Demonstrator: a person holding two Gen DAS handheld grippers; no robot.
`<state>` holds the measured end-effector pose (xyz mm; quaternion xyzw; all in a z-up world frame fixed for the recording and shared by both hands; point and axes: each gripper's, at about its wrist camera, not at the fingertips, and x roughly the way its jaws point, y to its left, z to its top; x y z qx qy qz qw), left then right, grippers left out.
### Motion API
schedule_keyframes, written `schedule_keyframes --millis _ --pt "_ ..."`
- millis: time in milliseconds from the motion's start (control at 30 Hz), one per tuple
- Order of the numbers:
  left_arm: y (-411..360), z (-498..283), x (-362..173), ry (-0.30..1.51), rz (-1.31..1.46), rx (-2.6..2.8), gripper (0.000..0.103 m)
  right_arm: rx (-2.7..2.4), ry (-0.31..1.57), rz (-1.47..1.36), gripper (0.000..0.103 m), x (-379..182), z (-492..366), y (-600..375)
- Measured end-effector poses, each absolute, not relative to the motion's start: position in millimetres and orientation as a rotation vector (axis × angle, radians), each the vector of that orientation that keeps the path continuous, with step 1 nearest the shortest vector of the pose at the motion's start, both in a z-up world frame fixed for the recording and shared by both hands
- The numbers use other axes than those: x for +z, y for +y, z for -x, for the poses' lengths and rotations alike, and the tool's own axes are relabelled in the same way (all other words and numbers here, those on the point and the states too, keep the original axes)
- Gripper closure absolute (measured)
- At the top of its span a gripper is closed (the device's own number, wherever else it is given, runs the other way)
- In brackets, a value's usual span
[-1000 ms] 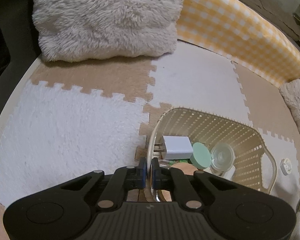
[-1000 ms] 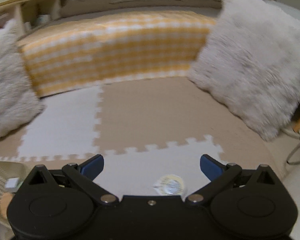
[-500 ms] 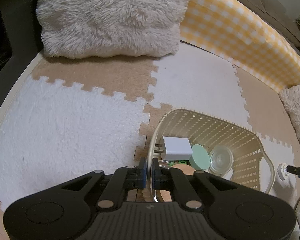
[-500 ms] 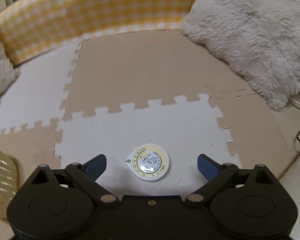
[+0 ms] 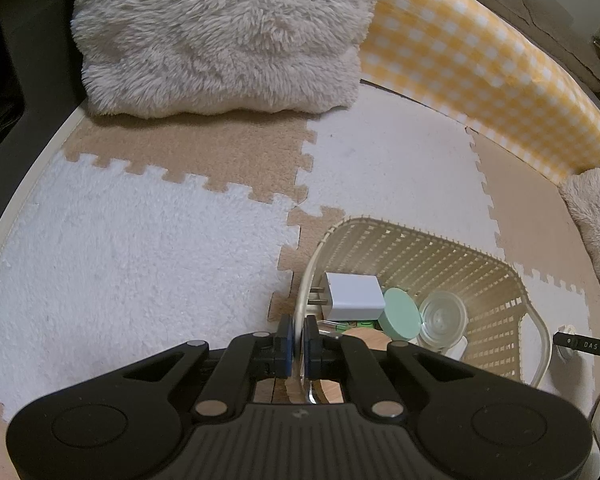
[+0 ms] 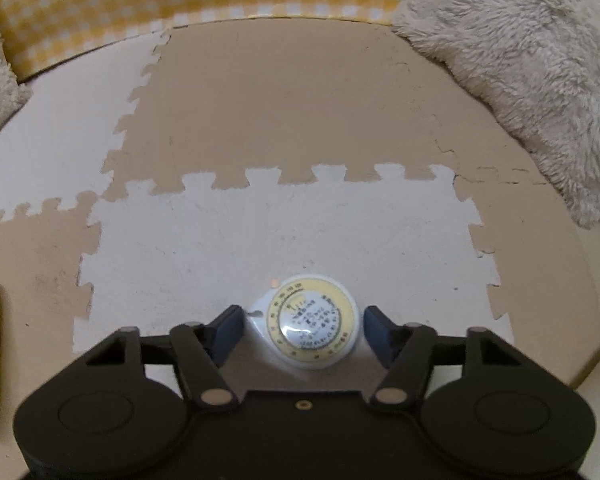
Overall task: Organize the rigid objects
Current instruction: 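Grasp the round yellow-rimmed tape measure with the right gripper, then carry the tape measure with the right gripper over the basket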
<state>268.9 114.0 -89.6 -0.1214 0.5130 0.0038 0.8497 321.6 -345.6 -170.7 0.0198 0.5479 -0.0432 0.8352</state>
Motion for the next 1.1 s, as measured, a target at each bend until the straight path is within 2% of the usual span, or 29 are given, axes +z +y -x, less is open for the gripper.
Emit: schedule_keyframes --millis 300,933,1100 --pt "114 -269 -90 1.081 0.254 0.008 0.099 -0.097 1.143 -0.021 0.042 -161 -321 -342" --pt "111 -269 -89 1.082 0.238 0.007 0.098 0.252 0.813 -0.14 0.042 -44 -278 -254" --pt "111 -270 -89 1.081 0.236 0.007 0.098 0.389 0.782 -0.138 0.042 -25 -259 -217"
